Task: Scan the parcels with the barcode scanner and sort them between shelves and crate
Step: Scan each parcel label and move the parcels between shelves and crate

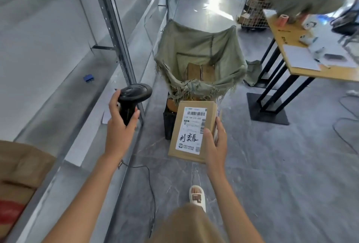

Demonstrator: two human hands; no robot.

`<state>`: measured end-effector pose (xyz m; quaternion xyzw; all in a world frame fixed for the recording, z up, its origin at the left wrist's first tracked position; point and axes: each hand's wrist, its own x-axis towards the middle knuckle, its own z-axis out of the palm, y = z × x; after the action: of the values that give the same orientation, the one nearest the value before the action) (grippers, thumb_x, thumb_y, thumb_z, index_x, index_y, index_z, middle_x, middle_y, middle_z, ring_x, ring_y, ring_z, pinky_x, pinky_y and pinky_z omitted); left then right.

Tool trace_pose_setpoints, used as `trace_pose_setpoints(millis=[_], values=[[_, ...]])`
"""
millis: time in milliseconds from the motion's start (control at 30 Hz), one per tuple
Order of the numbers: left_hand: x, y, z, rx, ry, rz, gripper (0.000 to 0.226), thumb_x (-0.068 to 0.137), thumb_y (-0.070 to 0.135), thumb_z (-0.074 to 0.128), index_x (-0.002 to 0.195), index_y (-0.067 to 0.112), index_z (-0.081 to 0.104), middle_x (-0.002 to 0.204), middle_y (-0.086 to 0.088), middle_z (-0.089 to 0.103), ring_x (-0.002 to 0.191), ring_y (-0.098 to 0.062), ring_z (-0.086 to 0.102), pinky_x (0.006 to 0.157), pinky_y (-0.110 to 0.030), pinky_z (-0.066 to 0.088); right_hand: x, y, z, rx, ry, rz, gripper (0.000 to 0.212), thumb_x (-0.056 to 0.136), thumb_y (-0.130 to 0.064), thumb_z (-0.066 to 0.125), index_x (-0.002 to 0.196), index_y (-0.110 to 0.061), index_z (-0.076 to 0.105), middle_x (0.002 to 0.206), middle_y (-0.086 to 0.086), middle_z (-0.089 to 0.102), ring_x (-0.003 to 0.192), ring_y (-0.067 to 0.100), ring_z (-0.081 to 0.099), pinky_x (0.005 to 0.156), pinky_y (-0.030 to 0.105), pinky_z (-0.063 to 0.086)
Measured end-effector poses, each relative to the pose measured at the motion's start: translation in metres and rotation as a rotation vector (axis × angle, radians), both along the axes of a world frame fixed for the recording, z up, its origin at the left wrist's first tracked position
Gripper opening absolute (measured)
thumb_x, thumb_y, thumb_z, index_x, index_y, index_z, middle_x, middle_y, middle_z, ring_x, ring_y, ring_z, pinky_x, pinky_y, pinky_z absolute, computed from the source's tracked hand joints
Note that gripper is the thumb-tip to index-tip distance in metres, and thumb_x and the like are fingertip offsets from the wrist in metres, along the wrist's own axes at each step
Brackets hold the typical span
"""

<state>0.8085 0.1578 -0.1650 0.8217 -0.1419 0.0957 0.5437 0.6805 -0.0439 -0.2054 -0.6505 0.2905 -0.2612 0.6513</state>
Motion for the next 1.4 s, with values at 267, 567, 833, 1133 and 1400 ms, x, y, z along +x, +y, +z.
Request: trace_pose_setpoints(millis=[267,567,833,1133,1400], values=[[0.105,-0.095,-0.023,0.076,0.057,0.064,0.070,0.098,0.025,0.060,0.134,0.068,0.017,0.127,-0.019,0.061,0.071,-0.015,0.066,0.068,-0.036,0.055,0.115,-0.118,-0.012,0.013,0.075,0.057,0.049,0.092,-0.040,0.063,0.122,-0.073,0.041,0.156,-0.017,0.035,0.143,0.004,0.034,0.117,0.050,0.035],[0.215,-0.200,-0.029,0.058,0.064,0.045,0.079,0.098,0.018,0.062,0.133,0.073,0.017,0.115,-0.002,0.065,0.070,-0.013,0.067,0.069,-0.046,0.060,0.240,-0.201,-0.020,0.067,0.084,0.058,0.046,0.087,-0.048,0.062,0.121,-0.072,0.045,0.147,-0.024,0.044,0.136,-0.001,0.042,0.114,0.046,0.039],[0.349,-0.268,-0.051,-0.044,0.182,-0.058,0.079,0.097,0.016,0.062,0.129,0.075,0.020,0.121,-0.007,0.065,0.060,-0.010,0.062,0.060,-0.033,0.053,0.375,-0.236,-0.051,0.042,0.190,0.013,0.047,0.095,-0.034,0.064,0.125,-0.063,0.042,0.154,-0.016,0.037,0.141,0.004,0.034,0.119,0.045,0.030],[0.452,-0.313,-0.080,-0.086,0.359,0.010,0.077,0.093,0.027,0.065,0.131,0.077,0.020,0.145,-0.021,0.048,0.062,-0.011,0.063,0.056,-0.021,0.052,0.550,-0.245,-0.126,-0.094,0.570,0.045,0.059,0.094,-0.053,0.056,0.149,-0.046,0.035,0.161,-0.008,0.024,0.143,0.026,0.028,0.117,0.050,0.025],[0.475,-0.320,-0.105,-0.135,0.501,0.150,0.071,0.088,0.032,0.064,0.127,0.078,0.026,0.138,-0.015,0.056,0.061,-0.018,0.060,0.054,-0.024,0.052,0.644,-0.237,-0.211,-0.295,0.792,0.129,0.065,0.092,-0.059,0.055,0.151,-0.043,0.031,0.162,0.007,0.018,0.143,0.037,0.023,0.113,0.053,0.023]])
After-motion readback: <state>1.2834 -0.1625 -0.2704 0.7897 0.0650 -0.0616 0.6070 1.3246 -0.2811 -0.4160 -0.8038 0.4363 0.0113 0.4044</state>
